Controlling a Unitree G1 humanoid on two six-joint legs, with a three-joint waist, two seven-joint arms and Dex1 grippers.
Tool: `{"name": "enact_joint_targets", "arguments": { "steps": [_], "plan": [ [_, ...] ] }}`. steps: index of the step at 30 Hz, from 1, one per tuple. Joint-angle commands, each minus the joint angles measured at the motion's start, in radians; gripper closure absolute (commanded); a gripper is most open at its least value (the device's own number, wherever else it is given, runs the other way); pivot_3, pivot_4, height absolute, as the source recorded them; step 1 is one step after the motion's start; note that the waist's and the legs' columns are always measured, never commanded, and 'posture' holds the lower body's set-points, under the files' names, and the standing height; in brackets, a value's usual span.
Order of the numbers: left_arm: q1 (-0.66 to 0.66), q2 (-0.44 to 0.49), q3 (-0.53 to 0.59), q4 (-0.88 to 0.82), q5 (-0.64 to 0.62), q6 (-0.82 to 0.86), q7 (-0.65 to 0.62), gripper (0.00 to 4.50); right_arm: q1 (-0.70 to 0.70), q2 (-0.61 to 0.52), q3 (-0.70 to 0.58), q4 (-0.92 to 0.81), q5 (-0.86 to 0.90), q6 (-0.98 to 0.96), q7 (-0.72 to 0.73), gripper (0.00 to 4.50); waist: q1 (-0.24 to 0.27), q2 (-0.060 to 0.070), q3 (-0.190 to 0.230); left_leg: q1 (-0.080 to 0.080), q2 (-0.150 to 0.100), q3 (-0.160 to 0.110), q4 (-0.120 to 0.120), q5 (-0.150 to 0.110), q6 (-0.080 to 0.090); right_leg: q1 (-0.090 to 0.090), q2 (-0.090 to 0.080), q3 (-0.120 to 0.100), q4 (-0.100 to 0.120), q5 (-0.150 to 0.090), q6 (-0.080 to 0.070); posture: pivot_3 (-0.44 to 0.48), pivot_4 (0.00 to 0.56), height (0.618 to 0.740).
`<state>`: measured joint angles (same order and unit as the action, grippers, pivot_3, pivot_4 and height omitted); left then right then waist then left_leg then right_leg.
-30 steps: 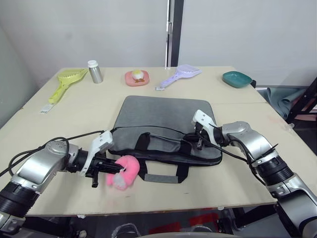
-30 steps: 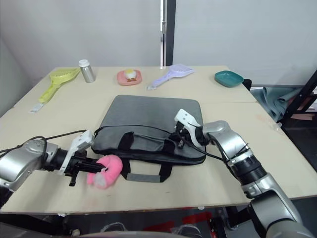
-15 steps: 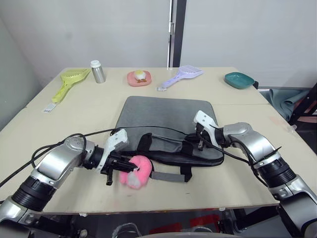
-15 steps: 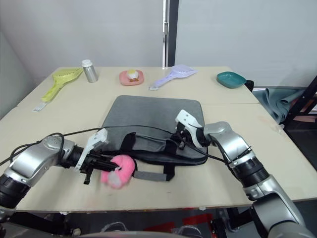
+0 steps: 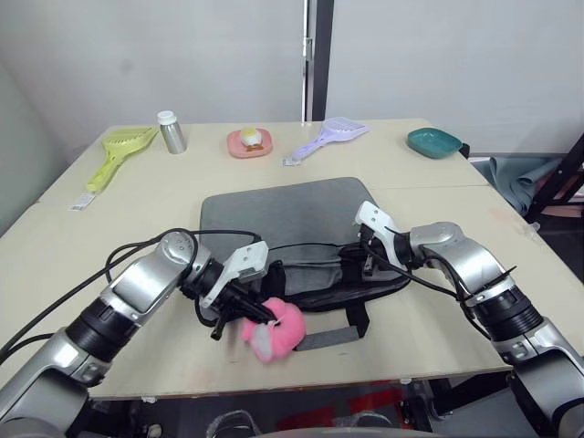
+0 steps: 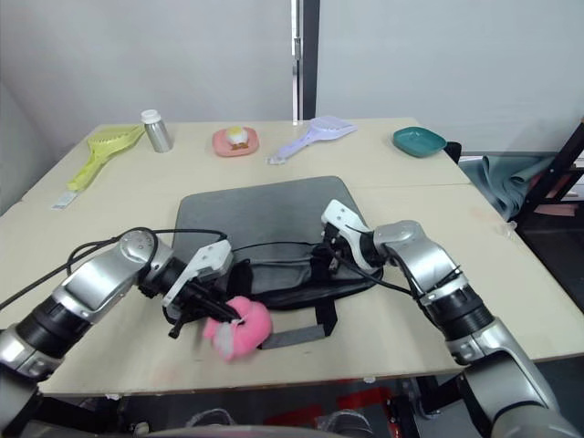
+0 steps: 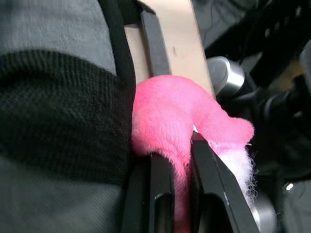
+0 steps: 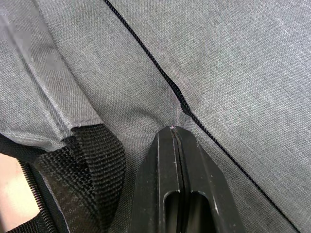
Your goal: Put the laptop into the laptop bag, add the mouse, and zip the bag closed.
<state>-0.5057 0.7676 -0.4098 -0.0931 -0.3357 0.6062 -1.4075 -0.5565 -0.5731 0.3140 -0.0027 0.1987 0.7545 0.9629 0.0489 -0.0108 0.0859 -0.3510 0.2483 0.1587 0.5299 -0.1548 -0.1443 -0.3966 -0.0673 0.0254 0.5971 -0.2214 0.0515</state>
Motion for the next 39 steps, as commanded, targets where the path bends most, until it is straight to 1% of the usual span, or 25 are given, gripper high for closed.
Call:
{"name": "enact_joint_targets", "arguments": {
  "steps": [1, 5, 10, 13, 16, 20, 25, 30, 33, 37, 39],
  "plan": [
    [-0.035, 0.005, 0.041, 0.070, 0.040, -0.050, 0.031, 4.49, 0.062, 0.000, 0.103, 0.075, -0.039, 0.076, 0.007, 4.50, 0.001, 0.000, 0.000, 0.000, 0.000, 0.000, 0.000, 0.000, 0.000, 0.000, 0.000, 0.000, 0.000, 0.000, 0.000, 0.000, 0.150, 0.740],
    [-0.059, 0.022, 0.098, 0.185, 0.053, -0.074, 0.057, 4.49, 0.073, -0.008, 0.108, 0.053, -0.032, 0.083, 0.019, 4.50, 0.005, 0.001, 0.000, 0.000, 0.000, -0.001, 0.000, 0.000, 0.000, 0.000, 0.000, 0.000, 0.002, 0.000, 0.000, 0.000, 0.150, 0.740],
    [-0.068, 0.030, 0.119, 0.231, 0.065, -0.103, 0.048, 4.49, 0.073, -0.002, 0.112, 0.040, -0.025, 0.091, 0.026, 4.50, 0.010, 0.001, 0.000, 0.000, 0.000, -0.001, 0.002, 0.000, 0.000, 0.000, 0.000, 0.000, 0.003, 0.000, 0.000, 0.000, 0.150, 0.740],
    [-0.030, 0.036, 0.105, 0.145, 0.043, -0.096, 0.004, 4.49, 0.068, 0.005, 0.114, 0.055, -0.033, 0.086, 0.023, 4.50, 0.010, 0.000, 0.000, 0.000, 0.000, -0.001, 0.002, 0.000, 0.000, 0.000, 0.000, 0.000, 0.002, 0.000, 0.000, 0.000, 0.150, 0.740],
    [-0.015, 0.032, 0.079, 0.085, 0.055, -0.116, -0.014, 4.49, 0.068, 0.006, 0.115, 0.057, -0.036, 0.086, 0.023, 4.50, 0.010, 0.000, 0.000, 0.000, 0.000, -0.001, 0.002, 0.000, 0.000, -0.001, 0.000, 0.000, 0.002, 0.000, 0.000, 0.000, 0.150, 0.740],
    [-0.040, 0.022, 0.051, 0.061, 0.078, -0.150, -0.049, 4.49, 0.068, 0.006, 0.117, 0.056, -0.036, 0.088, 0.023, 4.50, 0.010, 0.000, 0.000, 0.000, 0.000, -0.001, 0.002, 0.000, 0.000, -0.001, 0.000, 0.000, 0.002, 0.000, 0.000, 0.000, 0.150, 0.740],
    [-0.074, 0.012, 0.034, 0.062, 0.076, -0.168, -0.104, 4.49, 0.066, 0.007, 0.115, 0.054, -0.035, 0.093, 0.021, 4.50, 0.009, 0.000, 0.001, 0.000, 0.000, -0.001, 0.002, 0.000, 0.000, -0.001, 0.000, 0.000, 0.002, 0.000, 0.000, 0.000, 0.150, 0.740],
    [-0.073, -0.019, 0.043, -0.015, 0.004, -0.097, -0.142, 4.49, 0.066, 0.006, 0.114, 0.056, -0.039, 0.093, 0.022, 4.50, 0.008, 0.000, 0.001, 0.000, 0.000, -0.001, 0.002, 0.000, 0.000, -0.001, 0.000, -0.001, 0.002, 0.000, -0.001, 0.000, 0.150, 0.740],
    [-0.077, -0.061, 0.051, -0.045, -0.051, -0.030, -0.145, 4.49, 0.063, 0.007, 0.114, 0.059, -0.039, 0.092, 0.023, 4.50, 0.007, 0.000, 0.001, 0.000, 0.000, -0.001, 0.002, 0.000, 0.000, -0.001, 0.000, 0.000, 0.002, 0.000, -0.001, 0.000, 0.150, 0.740],
    [-0.091, -0.100, 0.018, -0.056, -0.007, -0.023, -0.096, 4.49, 0.054, 0.013, 0.115, 0.067, -0.041, 0.090, 0.026, 4.50, -0.002, 0.000, 0.001, -0.001, 0.000, -0.001, 0.002, 0.000, 0.000, -0.001, 0.000, 0.000, 0.002, 0.000, -0.001, 0.000, 0.150, 0.740],
    [-0.103, -0.127, 0.013, -0.059, -0.005, -0.003, -0.071, 4.49, 0.052, 0.013, 0.116, 0.070, -0.043, 0.088, 0.030, 4.50, -0.001, 0.000, 0.001, 0.000, 0.000, -0.001, 0.002, 0.000, 0.000, -0.001, 0.000, 0.000, 0.003, 0.000, -0.001, 0.000, 0.150, 0.740]
  ]
}}
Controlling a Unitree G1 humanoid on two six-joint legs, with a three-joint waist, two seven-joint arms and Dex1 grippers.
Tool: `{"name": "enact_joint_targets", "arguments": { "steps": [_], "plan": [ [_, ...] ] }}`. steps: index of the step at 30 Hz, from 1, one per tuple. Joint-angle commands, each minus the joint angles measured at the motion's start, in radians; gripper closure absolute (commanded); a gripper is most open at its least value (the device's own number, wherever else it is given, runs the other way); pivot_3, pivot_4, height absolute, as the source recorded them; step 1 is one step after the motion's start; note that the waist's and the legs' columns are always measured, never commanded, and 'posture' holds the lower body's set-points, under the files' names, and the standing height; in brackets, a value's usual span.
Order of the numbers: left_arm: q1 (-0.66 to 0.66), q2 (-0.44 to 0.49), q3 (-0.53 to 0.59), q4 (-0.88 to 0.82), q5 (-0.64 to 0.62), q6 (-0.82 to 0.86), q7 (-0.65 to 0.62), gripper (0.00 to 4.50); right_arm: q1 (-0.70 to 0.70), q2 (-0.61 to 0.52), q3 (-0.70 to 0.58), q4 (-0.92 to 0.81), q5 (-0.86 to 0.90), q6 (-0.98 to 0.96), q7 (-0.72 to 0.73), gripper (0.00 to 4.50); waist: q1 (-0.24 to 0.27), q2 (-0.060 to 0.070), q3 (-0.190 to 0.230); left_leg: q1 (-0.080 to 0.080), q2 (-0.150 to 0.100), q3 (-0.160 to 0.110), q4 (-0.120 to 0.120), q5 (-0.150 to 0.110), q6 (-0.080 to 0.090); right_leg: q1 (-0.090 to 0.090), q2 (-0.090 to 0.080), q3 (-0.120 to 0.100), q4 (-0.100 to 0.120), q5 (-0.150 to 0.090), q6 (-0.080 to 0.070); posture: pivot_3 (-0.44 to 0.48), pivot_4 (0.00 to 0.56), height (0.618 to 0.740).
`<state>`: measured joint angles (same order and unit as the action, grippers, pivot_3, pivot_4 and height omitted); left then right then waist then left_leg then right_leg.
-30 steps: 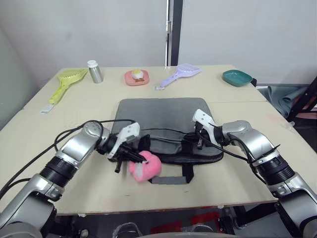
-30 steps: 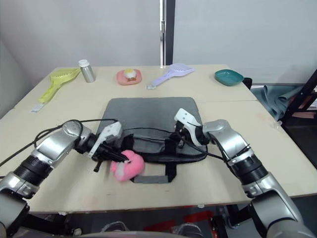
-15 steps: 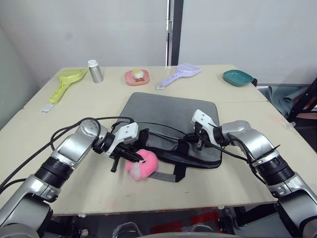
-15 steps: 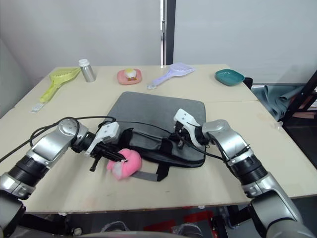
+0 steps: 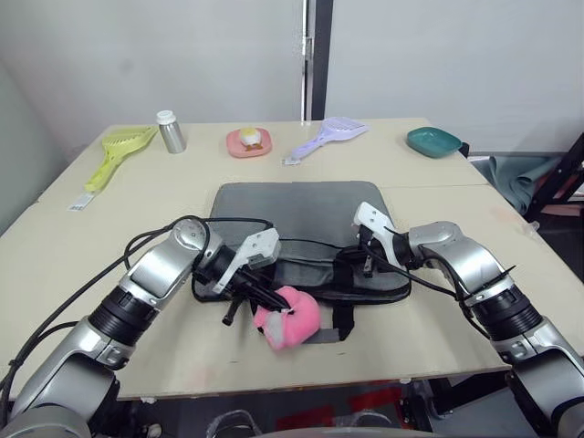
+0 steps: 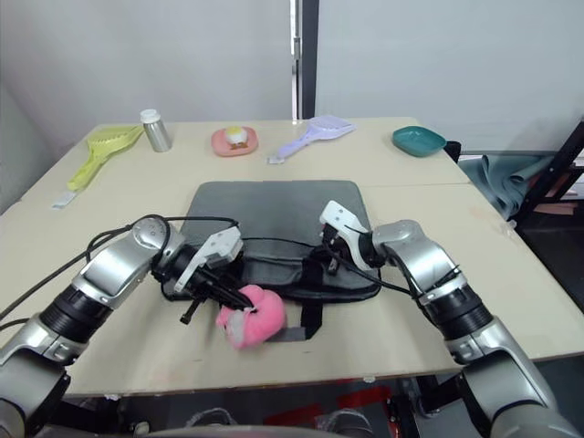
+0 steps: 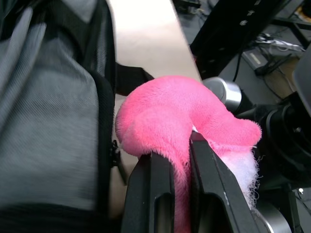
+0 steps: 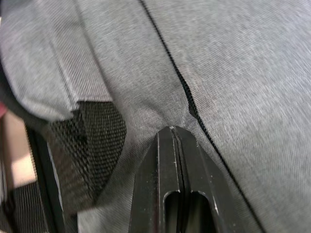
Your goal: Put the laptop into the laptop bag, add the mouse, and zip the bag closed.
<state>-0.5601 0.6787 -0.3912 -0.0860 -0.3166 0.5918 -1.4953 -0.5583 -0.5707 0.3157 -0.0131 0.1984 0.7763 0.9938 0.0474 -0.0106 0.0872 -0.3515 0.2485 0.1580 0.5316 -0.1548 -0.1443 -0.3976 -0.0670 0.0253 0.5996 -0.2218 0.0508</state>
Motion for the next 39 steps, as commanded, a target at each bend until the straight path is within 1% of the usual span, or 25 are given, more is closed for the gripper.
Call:
{"name": "enact_joint_targets", "arguments": {
  "steps": [1, 4, 7, 12, 17, 19, 22, 24, 28, 32, 34, 35, 37, 39],
  "plan": [
    [-0.053, -0.050, -0.007, -0.065, -0.026, 0.021, 0.027, 4.49, 0.052, 0.011, 0.115, 0.082, -0.043, 0.065, 0.000, 4.50, 0.000, 0.000, 0.000, 0.000, 0.000, 0.000, 0.000, 0.000, 0.000, 0.000, 0.000, 0.000, 0.000, 0.000, 0.000, 0.000, 0.150, 0.740],
    [-0.057, -0.081, -0.030, -0.055, -0.013, 0.032, 0.053, 4.49, 0.047, 0.012, 0.115, 0.086, -0.043, 0.064, 0.002, 4.50, 0.000, 0.000, 0.000, 0.000, 0.000, 0.000, 0.000, 0.000, 0.000, 0.000, 0.000, 0.000, 0.001, 0.000, 0.000, 0.000, 0.150, 0.740],
    [-0.048, -0.099, -0.068, -0.015, 0.047, -0.009, 0.087, 4.49, 0.045, 0.013, 0.117, 0.088, -0.045, 0.063, 0.003, 4.50, 0.000, 0.000, 0.000, 0.000, 0.000, 0.000, 0.000, 0.000, 0.000, 0.000, 0.000, 0.000, 0.001, 0.000, 0.000, 0.000, 0.150, 0.740],
    [-0.053, -0.126, -0.072, 0.022, 0.067, -0.021, 0.112, 4.49, 0.044, 0.014, 0.114, 0.088, -0.044, 0.065, 0.004, 4.50, -0.001, 0.000, 0.001, 0.000, 0.000, 0.000, 0.000, 0.000, 0.000, 0.000, 0.000, 0.000, 0.001, 0.000, 0.000, 0.000, 0.150, 0.740],
    [-0.066, -0.222, -0.042, 0.036, 0.021, 0.049, 0.171, 4.49, 0.045, 0.013, 0.115, 0.086, -0.046, 0.065, 0.005, 4.50, 0.002, 0.000, 0.001, 0.000, 0.000, 0.000, 0.001, 0.000, 0.000, 0.001, 0.000, 0.001, 0.001, 0.000, 0.000, 0.000, 0.150, 0.740],
    [-0.060, -0.239, -0.021, 0.035, 0.008, 0.065, 0.186, 4.49, 0.046, 0.013, 0.114, 0.086, -0.048, 0.065, 0.005, 4.50, 0.001, 0.000, 0.001, 0.000, 0.000, 0.000, 0.002, 0.000, 0.000, 0.001, 0.000, 0.001, 0.002, 0.000, 0.000, 0.000, 0.150, 0.740],
    [-0.053, -0.229, 0.003, 0.025, -0.011, 0.088, 0.194, 4.49, 0.047, 0.012, 0.113, 0.088, -0.050, 0.062, 0.007, 4.50, -0.002, 0.001, 0.002, 0.000, 0.000, 0.000, 0.002, 0.000, 0.000, 0.000, 0.000, 0.001, 0.003, 0.000, 0.000, 0.000, 0.150, 0.740],
    [-0.043, -0.201, 0.053, 0.009, -0.046, 0.127, 0.196, 3.58, 0.048, 0.012, 0.110, 0.088, -0.050, 0.062, 0.005, 4.50, -0.002, 0.001, 0.003, 0.000, 0.000, 0.000, 0.002, 0.000, 0.000, 0.000, 0.000, 0.001, 0.003, 0.000, 0.000, 0.000, 0.150, 0.740],
    [-0.056, -0.172, 0.142, -0.010, -0.099, 0.174, 0.242, 2.23, 0.048, 0.014, 0.107, 0.090, -0.049, 0.062, 0.003, 4.50, -0.003, 0.002, 0.004, 0.000, 0.000, 0.000, 0.002, 0.000, 0.000, 0.000, 0.000, 0.001, 0.003, 0.000, 0.000, 0.000, 0.150, 0.740],
    [-0.089, -0.135, 0.243, -0.054, -0.199, 0.272, 0.263, 0.78, 0.052, 0.013, 0.101, 0.092, -0.047, 0.058, 0.001, 4.50, -0.004, 0.002, 0.004, 0.000, 0.000, 0.000, 0.002, 0.000, 0.000, 0.000, 0.000, 0.001, 0.003, 0.000, 0.000, 0.000, 0.150, 0.740],
    [-0.112, -0.103, 0.304, -0.069, -0.252, 0.320, 0.267, 0.13, 0.052, 0.012, 0.097, 0.093, -0.047, 0.056, 0.000, 4.50, -0.006, 0.002, 0.004, 0.000, 0.000, 0.000, 0.002, 0.000, 0.000, 0.000, 0.000, 0.001, 0.003, 0.000, 0.000, 0.000, 0.150, 0.740],
    [-0.124, -0.086, 0.333, -0.065, -0.268, 0.340, 0.279, 0.05, 0.052, 0.011, 0.095, 0.094, -0.047, 0.055, -0.001, 4.50, -0.006, 0.002, 0.004, 0.000, 0.000, 0.000, 0.002, 0.000, 0.000, 0.000, 0.000, 0.001, 0.003, 0.000, 0.000, 0.000, 0.150, 0.740],
    [-0.127, -0.033, 0.368, -0.064, -0.292, 0.348, 0.261, 0.05, 0.053, 0.006, 0.084, 0.087, -0.044, 0.055, -0.002, 4.50, -0.007, 0.002, 0.004, 0.000, 0.000, 0.000, 0.002, 0.000, 0.000, 0.000, 0.000, 0.001, 0.003, 0.000, 0.000, 0.000, 0.150, 0.740],
    [-0.115, 0.029, 0.402, -0.052, -0.299, 0.317, 0.233, 0.05, 0.054, -0.003, 0.057, 0.067, -0.030, 0.057, -0.003, 4.50, -0.006, 0.003, 0.005, 0.000, 0.000, 0.000, 0.002, 0.000, 0.000, -0.001, 0.001, 0.001, 0.003, 0.000, 0.000, 0.000, 0.150, 0.740]
  ]
}}
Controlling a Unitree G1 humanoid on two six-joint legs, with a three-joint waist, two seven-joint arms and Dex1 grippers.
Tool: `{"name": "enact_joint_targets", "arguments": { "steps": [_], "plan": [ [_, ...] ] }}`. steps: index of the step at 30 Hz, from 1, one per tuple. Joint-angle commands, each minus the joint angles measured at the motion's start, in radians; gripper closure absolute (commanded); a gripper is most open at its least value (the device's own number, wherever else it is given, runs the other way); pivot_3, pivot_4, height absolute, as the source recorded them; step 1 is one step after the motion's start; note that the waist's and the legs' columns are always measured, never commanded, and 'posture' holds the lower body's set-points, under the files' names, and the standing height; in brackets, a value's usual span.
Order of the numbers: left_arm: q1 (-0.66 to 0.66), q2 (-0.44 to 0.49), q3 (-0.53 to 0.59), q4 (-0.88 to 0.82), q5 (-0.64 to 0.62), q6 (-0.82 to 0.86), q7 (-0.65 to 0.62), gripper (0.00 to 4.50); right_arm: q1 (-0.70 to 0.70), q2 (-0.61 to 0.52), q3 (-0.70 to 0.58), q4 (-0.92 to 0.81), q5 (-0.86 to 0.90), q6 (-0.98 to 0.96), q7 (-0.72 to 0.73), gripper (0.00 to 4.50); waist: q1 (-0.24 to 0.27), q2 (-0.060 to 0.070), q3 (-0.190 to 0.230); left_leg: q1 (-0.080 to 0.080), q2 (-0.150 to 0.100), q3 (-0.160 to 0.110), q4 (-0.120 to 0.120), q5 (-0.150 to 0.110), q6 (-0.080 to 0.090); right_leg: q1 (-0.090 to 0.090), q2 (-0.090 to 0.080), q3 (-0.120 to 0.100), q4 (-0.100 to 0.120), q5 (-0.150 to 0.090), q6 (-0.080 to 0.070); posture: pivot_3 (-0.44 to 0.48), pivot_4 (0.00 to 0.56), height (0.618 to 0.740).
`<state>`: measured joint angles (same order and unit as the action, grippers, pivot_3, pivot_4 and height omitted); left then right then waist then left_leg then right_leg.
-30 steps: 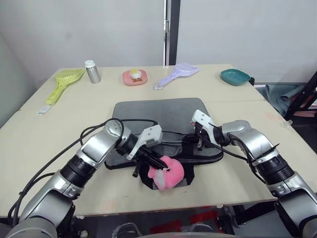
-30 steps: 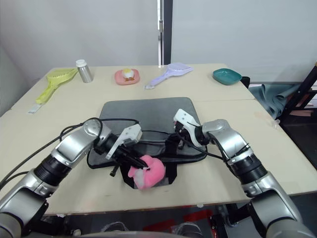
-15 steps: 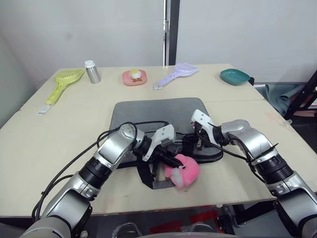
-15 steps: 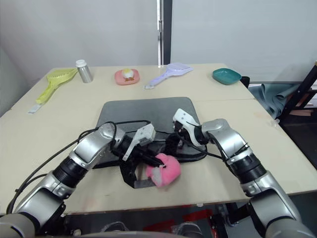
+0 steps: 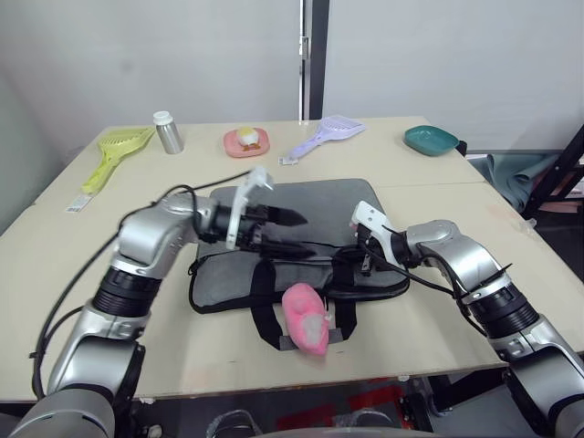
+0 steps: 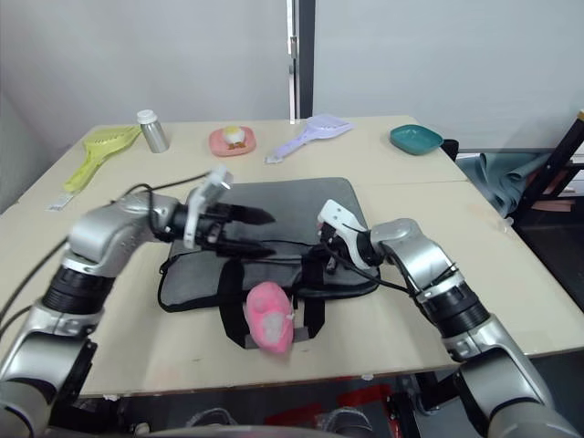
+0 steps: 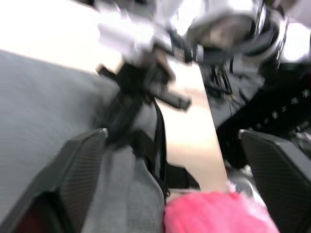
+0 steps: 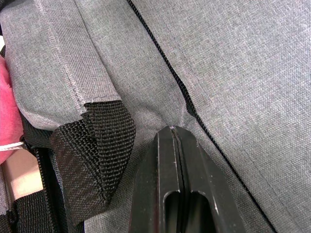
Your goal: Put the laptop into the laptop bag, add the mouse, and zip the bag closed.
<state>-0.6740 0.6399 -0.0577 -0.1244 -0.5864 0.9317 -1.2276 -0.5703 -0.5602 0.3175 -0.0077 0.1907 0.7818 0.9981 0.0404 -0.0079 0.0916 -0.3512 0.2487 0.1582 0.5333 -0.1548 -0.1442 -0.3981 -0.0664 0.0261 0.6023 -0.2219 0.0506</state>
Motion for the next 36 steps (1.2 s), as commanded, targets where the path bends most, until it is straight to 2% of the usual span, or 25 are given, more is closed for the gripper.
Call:
{"name": "enact_joint_targets", "arguments": {
  "steps": [1, 5, 7, 10, 11, 14, 19, 22, 24, 29, 32, 36],
  "plan": [
    [0.007, 0.095, 0.086, -0.002, -0.032, -0.036, -0.045, 0.05, 0.066, -0.017, 0.035, 0.046, -0.010, 0.056, -0.008, 4.50, 0.002, 0.000, 0.001, 0.000, 0.000, 0.000, 0.000, 0.000, 0.000, 0.000, 0.000, 0.000, 0.000, 0.000, 0.000, 0.000, 0.150, 0.740],
    [0.101, 0.184, 0.159, 0.040, 0.008, -0.230, -0.118, 0.05, 0.077, -0.065, -0.079, -0.108, 0.078, 0.082, 0.015, 4.50, 0.010, 0.003, 0.014, -0.001, 0.000, 0.000, 0.000, 0.000, 0.000, -0.002, -0.001, 0.000, -0.001, 0.000, 0.000, 0.000, 0.150, 0.740],
    [0.148, 0.194, 0.201, 0.059, 0.004, -0.308, -0.135, 0.05, 0.093, -0.102, -0.157, -0.213, 0.142, 0.108, 0.028, 4.50, 0.023, 0.005, 0.022, -0.004, 0.000, 0.000, 0.000, 0.000, 0.000, -0.004, 0.000, -0.001, -0.002, 0.000, 0.000, 0.000, 0.150, 0.740],
    [0.195, 0.175, 0.249, 0.083, -0.011, -0.387, -0.128, 0.05, 0.127, -0.156, -0.309, -0.377, 0.282, 0.192, 0.038, 4.50, 0.046, 0.005, 0.028, -0.019, 0.000, -0.004, 0.001, 0.005, -0.001, -0.014, 0.000, -0.003, -0.002, 0.004, 0.005, 0.000, 0.150, 0.740],
    [0.207, 0.168, 0.253, 0.094, -0.002, -0.424, -0.127, 0.05, 0.143, -0.175, -0.357, -0.426, 0.326, 0.214, 0.042, 4.50, 0.052, 0.005, 0.028, -0.022, 0.000, -0.004, 0.003, 0.007, 0.003, -0.016, 0.001, -0.004, -0.001, 0.007, 0.010, 0.000, 0.150, 0.740],
    [0.240, 0.156, 0.235, 0.127, 0.037, -0.513, -0.124, 0.05, 0.188, -0.229, -0.506, -0.543, 0.451, 0.290, 0.034, 4.50, 0.067, 0.006, 0.029, -0.032, 0.001, -0.007, 0.007, 0.007, 0.005, -0.025, 0.001, -0.004, 0.002, 0.007, 0.010, 0.000, 0.150, 0.740],
    [0.274, 0.149, 0.169, 0.148, 0.094, -0.619, -0.154, 0.05, 0.273, -0.321, -0.786, -0.657, 0.618, 0.377, 0.004, 4.50, 0.073, 0.005, 0.030, -0.033, 0.001, -0.008, 0.015, 0.004, 0.005, -0.024, 0.000, -0.004, 0.004, 0.007, 0.010, 0.000, 0.150, 0.740],
    [0.251, 0.131, 0.135, 0.193, 0.096, -0.655, -0.195, 0.84, 0.318, -0.373, -0.942, -0.716, 0.724, 0.432, -0.023, 4.50, 0.077, 0.006, 0.030, -0.032, 0.000, -0.007, 0.020, -0.001, 0.004, -0.024, -0.001, -0.002, 0.010, 0.002, 0.003, 0.000, 0.150, 0.740],
    [0.227, 0.114, 0.100, 0.240, 0.138, -0.708, -0.199, 1.60, 0.335, -0.384, -1.005, -0.747, 0.820, 0.460, -0.057, 4.50, 0.078, 0.006, 0.030, -0.031, 0.000, -0.007, 0.023, -0.002, 0.006, -0.024, -0.001, -0.001, 0.014, 0.002, 0.002, 0.000, 0.150, 0.740],
    [0.147, 0.049, 0.010, 0.394, 0.231, -0.855, -0.232, 3.38, 0.426, -0.383, -1.011, -0.831, 0.989, 0.471, -0.190, 4.50, 0.079, 0.006, 0.031, -0.029, 0.000, -0.007, 0.029, -0.001, 0.007, -0.023, -0.002, 0.000, 0.020, 0.003, 0.003, 0.000, 0.150, 0.740],
    [0.102, 0.005, -0.040, 0.492, 0.279, -0.930, -0.259, 4.47, 0.497, -0.387, -0.949, -0.860, 1.017, 0.471, -0.278, 3.64, 0.080, 0.006, 0.031, -0.029, -0.001, -0.008, 0.032, -0.001, 0.007, -0.022, -0.003, 0.000, 0.021, 0.004, 0.004, 0.000, 0.150, 0.740],
    [0.072, -0.031, -0.089, 0.591, 0.334, -1.011, -0.279, 4.50, 0.516, -0.432, -0.884, -0.855, 1.160, 0.468, -0.392, 2.28, 0.078, 0.006, 0.031, -0.031, -0.001, -0.008, 0.032, -0.001, 0.007, -0.022, -0.003, 0.000, 0.020, 0.004, 0.004, 0.000, 0.150, 0.740]
  ]
}}
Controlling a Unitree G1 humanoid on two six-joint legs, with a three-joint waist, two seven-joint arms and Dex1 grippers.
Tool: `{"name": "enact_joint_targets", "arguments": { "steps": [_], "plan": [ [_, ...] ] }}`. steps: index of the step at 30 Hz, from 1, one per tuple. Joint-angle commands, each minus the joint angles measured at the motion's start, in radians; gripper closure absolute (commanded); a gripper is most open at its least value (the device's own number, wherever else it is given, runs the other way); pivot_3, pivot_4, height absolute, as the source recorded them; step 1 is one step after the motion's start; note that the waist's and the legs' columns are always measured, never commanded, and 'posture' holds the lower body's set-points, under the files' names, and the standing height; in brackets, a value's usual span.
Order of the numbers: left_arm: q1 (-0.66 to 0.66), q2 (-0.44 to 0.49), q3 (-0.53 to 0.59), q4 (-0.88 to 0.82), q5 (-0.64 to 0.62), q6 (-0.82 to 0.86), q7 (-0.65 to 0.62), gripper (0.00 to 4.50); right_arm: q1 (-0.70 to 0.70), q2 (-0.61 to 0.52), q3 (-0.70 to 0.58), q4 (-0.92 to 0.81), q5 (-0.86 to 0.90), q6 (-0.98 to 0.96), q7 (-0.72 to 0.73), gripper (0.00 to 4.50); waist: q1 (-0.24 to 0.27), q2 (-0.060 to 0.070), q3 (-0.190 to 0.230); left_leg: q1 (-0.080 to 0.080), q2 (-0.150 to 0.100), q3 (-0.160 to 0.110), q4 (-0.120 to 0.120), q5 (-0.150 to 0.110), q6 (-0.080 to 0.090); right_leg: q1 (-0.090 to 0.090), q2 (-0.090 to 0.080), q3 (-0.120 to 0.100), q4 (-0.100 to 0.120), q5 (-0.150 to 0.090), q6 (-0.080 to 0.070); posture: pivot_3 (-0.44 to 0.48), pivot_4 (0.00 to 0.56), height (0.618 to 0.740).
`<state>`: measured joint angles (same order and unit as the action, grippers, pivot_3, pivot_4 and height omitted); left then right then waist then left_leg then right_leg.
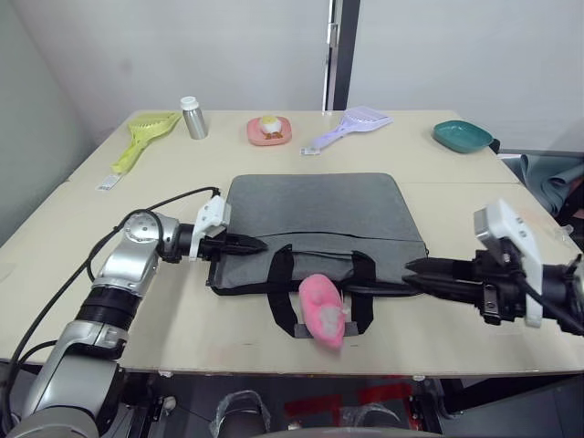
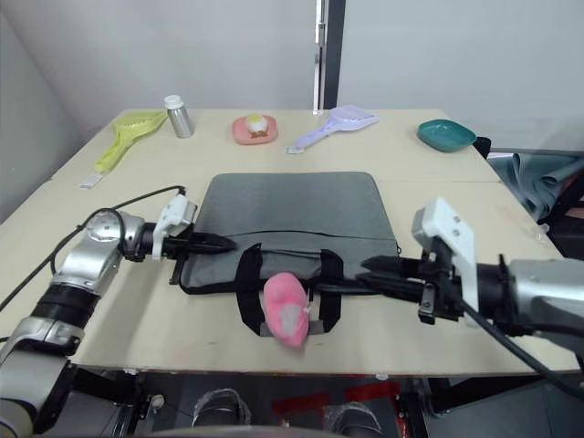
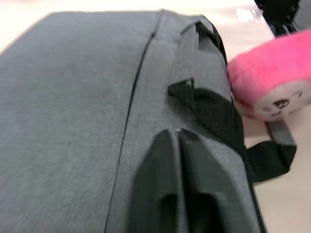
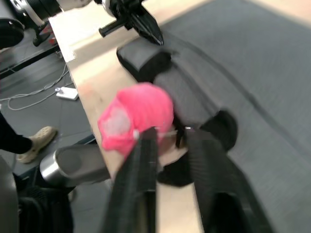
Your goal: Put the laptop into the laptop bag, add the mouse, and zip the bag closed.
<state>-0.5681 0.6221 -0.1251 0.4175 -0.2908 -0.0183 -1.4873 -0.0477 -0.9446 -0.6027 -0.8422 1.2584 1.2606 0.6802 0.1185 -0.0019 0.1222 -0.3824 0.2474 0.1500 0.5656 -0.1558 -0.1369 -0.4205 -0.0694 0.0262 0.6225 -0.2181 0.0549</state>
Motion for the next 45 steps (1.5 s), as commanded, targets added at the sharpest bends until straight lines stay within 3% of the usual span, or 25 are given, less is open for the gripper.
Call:
{"name": "enact_joint_targets", "arguments": {
  "steps": [1, 3, 5, 11, 17, 24, 30, 36, 40, 45],
  "plan": [
    [-0.040, -0.023, -0.033, 0.072, 0.058, -0.089, -0.015, 4.50, -0.014, -0.062, 0.079, -0.011, 0.138, -0.013, -0.119, 1.96, 0.000, 0.000, 0.000, 0.000, 0.000, 0.000, 0.000, 0.000, 0.000, 0.000, 0.000, 0.000, 0.000, 0.000, 0.000, 0.000, 0.150, 0.740],
    [-0.047, -0.032, -0.053, 0.101, 0.085, -0.118, -0.022, 4.50, -0.046, -0.079, 0.184, 0.017, 0.239, -0.038, -0.226, 1.23, 0.001, 0.000, 0.000, 0.000, 0.000, -0.002, 0.000, 0.000, 0.000, 0.001, 0.000, 0.000, 0.000, 0.000, 0.000, 0.000, 0.150, 0.740],
    [-0.056, -0.039, -0.073, 0.146, 0.119, -0.170, -0.023, 4.50, -0.136, -0.024, 0.375, 0.104, 0.310, -0.036, -0.379, 0.62, -0.003, 0.000, -0.001, 0.001, 0.000, -0.001, 0.000, 0.000, 0.000, 0.002, 0.000, 0.000, 0.000, 0.000, 0.000, 0.000, 0.150, 0.740],
    [-0.072, -0.057, -0.084, 0.192, 0.158, -0.240, 0.003, 4.50, -0.340, 0.101, 0.680, 0.274, 0.221, 0.036, -0.553, 0.62, -0.002, 0.001, -0.001, 0.001, -0.002, -0.002, 0.003, 0.003, -0.005, 0.004, -0.003, -0.001, 0.002, 0.001, 0.002, 0.000, 0.150, 0.740],
    [-0.056, -0.054, -0.073, 0.134, 0.133, -0.204, 0.009, 4.50, -0.428, 0.211, 0.822, 0.317, 0.156, 0.085, -0.562, 0.62, 0.004, 0.002, -0.001, 0.000, -0.003, -0.004, 0.003, 0.004, -0.006, 0.004, -0.003, -0.002, 0.002, 0.001, 0.002, 0.000, 0.150, 0.740],
    [-0.050, -0.059, -0.055, 0.114, 0.094, -0.154, -0.002, 4.50, -0.454, 0.322, 0.952, 0.400, -0.055, 0.102, -0.499, 0.62, 0.002, 0.002, -0.001, -0.001, -0.003, -0.005, 0.003, 0.004, -0.006, 0.004, -0.003, -0.002, 0.003, 0.001, 0.002, 0.000, 0.150, 0.740],
    [-0.011, -0.063, -0.050, 0.157, 0.084, -0.093, -0.015, 4.50, -0.442, 0.338, 0.934, 0.403, -0.135, 0.090, -0.399, 2.42, -0.003, 0.002, -0.002, -0.001, -0.002, -0.005, 0.003, 0.004, -0.006, 0.004, -0.003, -0.002, 0.003, 0.001, 0.002, 0.000, 0.150, 0.740],
    [0.015, -0.083, -0.062, 0.227, 0.120, -0.103, 0.018, 4.50, -0.406, 0.320, 0.823, 0.349, -0.070, 0.111, -0.346, 4.44, -0.003, 0.002, -0.005, 0.000, -0.002, -0.005, 0.003, 0.004, -0.006, 0.006, -0.003, -0.002, 0.003, 0.001, 0.002, 0.000, 0.150, 0.740],
    [0.013, -0.100, -0.068, 0.263, 0.133, -0.091, 0.041, 4.50, -0.385, 0.299, 0.698, 0.316, 0.049, 0.121, -0.349, 4.47, 0.000, 0.004, -0.008, 0.002, -0.003, -0.005, 0.003, 0.004, -0.006, 0.007, -0.004, -0.001, 0.003, 0.001, 0.002, 0.000, 0.150, 0.740],
    [0.007, -0.102, -0.087, 0.296, 0.158, -0.105, 0.037, 4.50, -0.298, 0.142, 0.589, 0.248, 0.056, 0.125, -0.321, 4.47, 0.014, 0.006, -0.010, 0.004, -0.003, -0.005, 0.003, 0.004, -0.006, 0.010, -0.005, -0.001, 0.002, 0.001, 0.002, 0.000, 0.150, 0.740]
  ]
}}
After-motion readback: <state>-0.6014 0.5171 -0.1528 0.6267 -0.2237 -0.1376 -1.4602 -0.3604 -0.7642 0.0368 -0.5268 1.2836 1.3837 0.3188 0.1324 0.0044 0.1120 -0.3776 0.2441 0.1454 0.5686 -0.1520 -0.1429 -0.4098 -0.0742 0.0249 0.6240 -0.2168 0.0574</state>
